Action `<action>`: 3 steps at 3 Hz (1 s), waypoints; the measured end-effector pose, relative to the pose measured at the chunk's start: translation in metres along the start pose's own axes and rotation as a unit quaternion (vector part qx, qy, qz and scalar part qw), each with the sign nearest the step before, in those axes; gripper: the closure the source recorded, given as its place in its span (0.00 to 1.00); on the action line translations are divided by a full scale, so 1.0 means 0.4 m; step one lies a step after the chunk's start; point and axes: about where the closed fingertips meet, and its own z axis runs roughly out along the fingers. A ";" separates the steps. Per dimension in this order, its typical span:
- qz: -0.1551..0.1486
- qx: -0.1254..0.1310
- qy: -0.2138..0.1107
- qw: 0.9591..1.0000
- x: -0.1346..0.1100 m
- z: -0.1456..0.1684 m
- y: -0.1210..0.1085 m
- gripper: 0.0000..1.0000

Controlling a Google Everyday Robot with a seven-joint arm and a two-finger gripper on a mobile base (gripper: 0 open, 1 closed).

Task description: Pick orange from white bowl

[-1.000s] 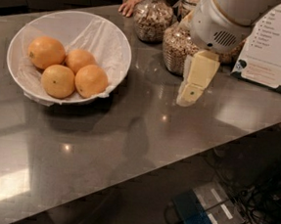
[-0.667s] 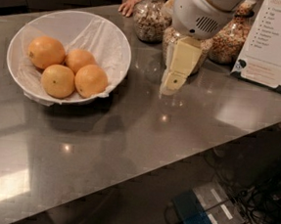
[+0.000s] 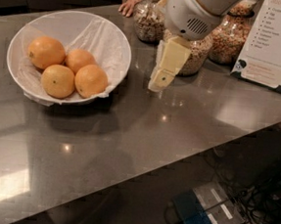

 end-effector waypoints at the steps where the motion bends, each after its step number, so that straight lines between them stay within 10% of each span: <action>1: 0.025 -0.002 -0.052 0.998 -0.072 0.080 -0.048 0.00; 3: 0.083 0.001 -0.098 0.992 -0.160 0.163 -0.095 0.00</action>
Offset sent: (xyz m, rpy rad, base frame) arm 0.0675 0.0992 -0.0043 0.3214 0.0666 -0.0992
